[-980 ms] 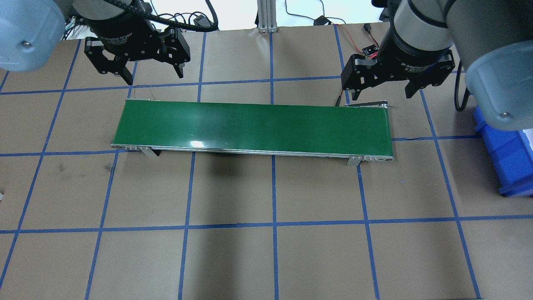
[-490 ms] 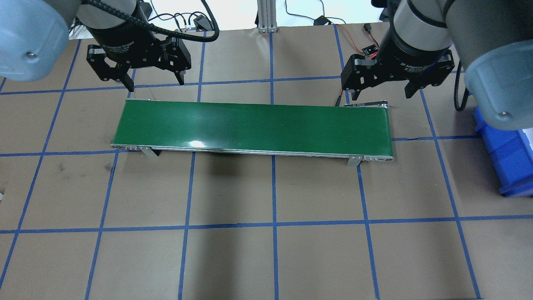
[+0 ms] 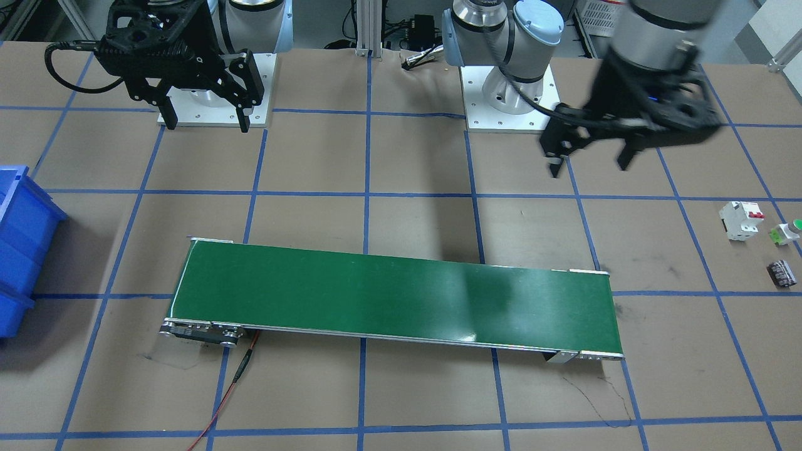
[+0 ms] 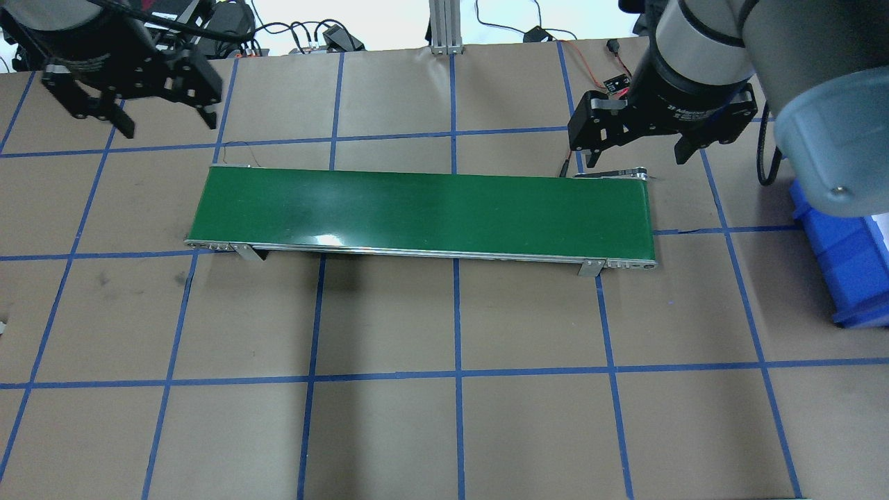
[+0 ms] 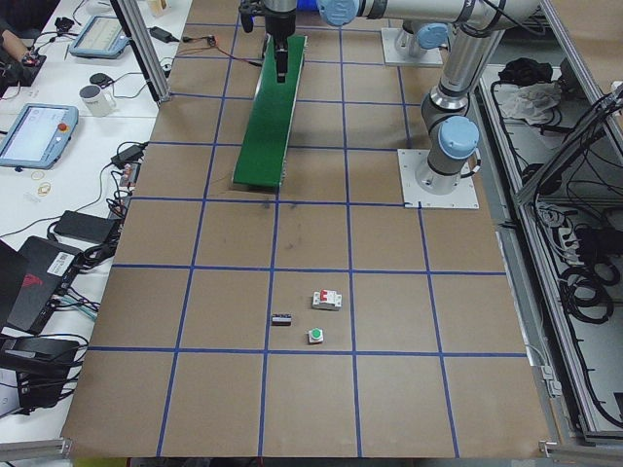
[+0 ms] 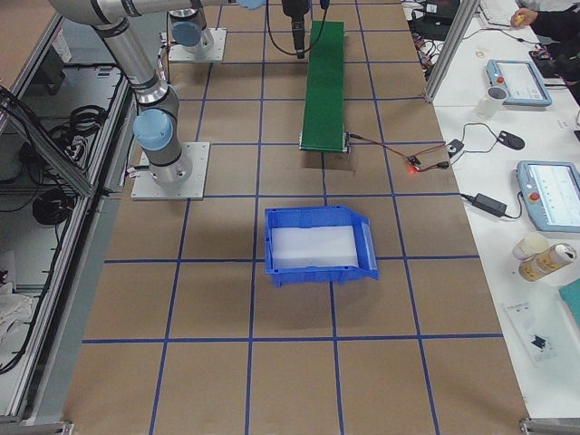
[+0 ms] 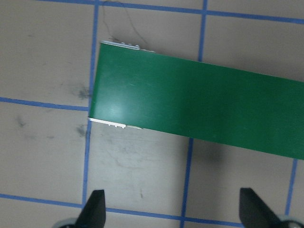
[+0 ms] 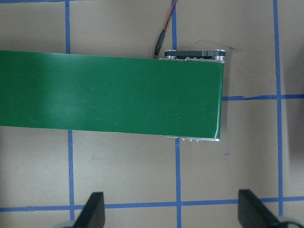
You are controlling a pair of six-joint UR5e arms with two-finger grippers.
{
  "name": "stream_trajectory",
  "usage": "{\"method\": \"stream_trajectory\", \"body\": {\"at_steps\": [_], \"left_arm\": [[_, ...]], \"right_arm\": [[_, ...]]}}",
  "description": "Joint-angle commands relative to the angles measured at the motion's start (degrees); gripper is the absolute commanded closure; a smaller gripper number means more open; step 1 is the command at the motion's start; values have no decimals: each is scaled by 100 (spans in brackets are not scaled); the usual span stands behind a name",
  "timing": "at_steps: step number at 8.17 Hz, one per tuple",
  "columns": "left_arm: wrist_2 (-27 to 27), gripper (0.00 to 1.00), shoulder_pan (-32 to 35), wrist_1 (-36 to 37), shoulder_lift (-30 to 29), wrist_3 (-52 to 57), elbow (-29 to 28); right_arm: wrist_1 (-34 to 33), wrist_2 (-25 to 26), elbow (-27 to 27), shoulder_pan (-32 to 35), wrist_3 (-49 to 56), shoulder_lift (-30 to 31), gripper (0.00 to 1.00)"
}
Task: Move capacitor from left to right
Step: 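Move the left gripper away from the belt toward the capacitor on the table, then grasp the black capacitor with the left gripper and lift it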
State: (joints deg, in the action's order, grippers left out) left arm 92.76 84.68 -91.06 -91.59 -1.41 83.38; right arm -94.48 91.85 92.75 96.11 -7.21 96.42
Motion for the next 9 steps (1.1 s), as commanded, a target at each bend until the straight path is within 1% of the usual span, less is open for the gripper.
{"method": "stream_trajectory", "body": {"at_steps": [1, 2, 3, 4, 6, 7, 8, 9], "left_arm": [[66, 0, -1782, 36, -122, 2032, 12], [389, 0, -2206, 71, -166, 2578, 64], [488, 0, -2619, 367, -444, 3193, 65], [480, 0, -3102, 892, -813, 3730, 82], [480, 0, -3921, 1527, -1568, 4347, 73], [462, 0, -4151, 2113, -1964, 4768, 73], [445, 0, -4301, 2424, -2325, 5033, 56], [436, 0, -4476, 2531, -2511, 5280, 47]], "right_arm": [[0, 9, 6, -4, 0, 0, 0], [0, 0, 6, -4, 0, 0, 0], [0, 0, -2, -4, 0, 0, 0], [0, 0, -3, 4, 0, 0, 0], [0, 0, -2, -4, 0, 0, 0], [0, 0, -3, -4, 0, 0, 0], [0, 0, 6, -4, 0, 0, 0], [0, 0, 6, -4, 0, 0, 0]]}}
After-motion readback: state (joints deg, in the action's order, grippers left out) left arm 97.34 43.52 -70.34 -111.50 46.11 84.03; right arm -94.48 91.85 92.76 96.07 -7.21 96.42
